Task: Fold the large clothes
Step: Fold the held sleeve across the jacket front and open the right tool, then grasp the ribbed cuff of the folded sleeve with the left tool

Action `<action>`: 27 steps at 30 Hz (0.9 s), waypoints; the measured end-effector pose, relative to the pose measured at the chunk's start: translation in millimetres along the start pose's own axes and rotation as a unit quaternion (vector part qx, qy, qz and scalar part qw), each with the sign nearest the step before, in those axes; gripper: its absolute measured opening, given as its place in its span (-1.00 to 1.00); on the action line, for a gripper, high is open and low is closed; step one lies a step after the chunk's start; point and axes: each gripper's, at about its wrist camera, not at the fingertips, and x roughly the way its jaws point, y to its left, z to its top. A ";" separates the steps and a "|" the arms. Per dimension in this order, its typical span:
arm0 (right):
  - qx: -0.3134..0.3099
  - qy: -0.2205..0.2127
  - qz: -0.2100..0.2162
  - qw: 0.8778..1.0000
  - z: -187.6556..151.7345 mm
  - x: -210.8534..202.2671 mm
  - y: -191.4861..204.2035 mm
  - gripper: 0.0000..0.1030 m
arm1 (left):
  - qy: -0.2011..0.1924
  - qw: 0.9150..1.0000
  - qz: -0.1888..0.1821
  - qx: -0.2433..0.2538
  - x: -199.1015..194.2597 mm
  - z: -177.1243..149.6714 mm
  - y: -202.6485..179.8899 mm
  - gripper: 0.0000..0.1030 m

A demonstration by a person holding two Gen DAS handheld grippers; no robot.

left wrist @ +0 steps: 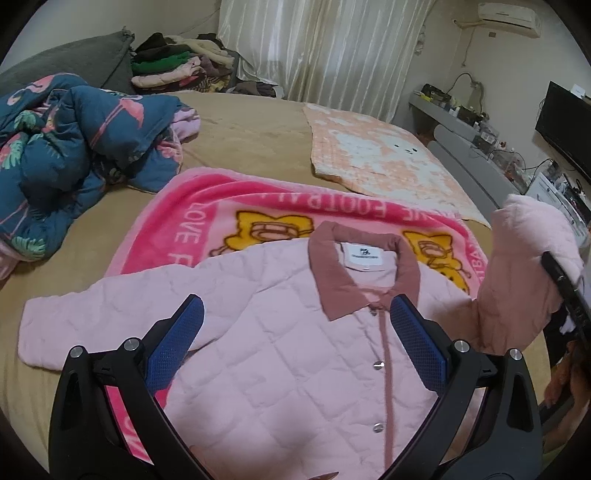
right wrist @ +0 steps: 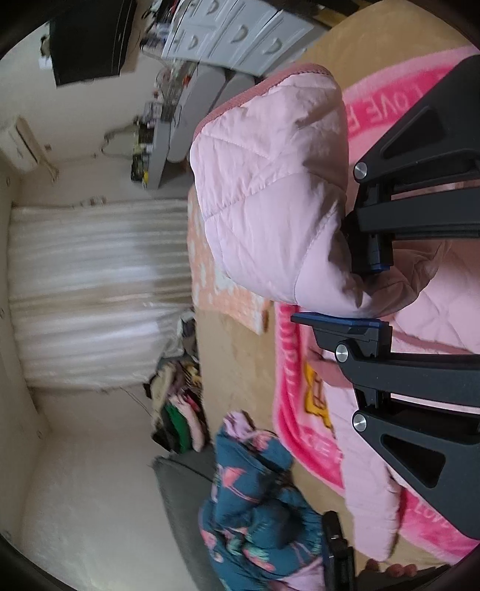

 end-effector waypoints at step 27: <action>0.209 0.158 0.114 0.958 -172.0 28.4 4.7 0.27 | 0.070 0.997 -0.009 0.025 55.4 -62.1 -12.6 0.84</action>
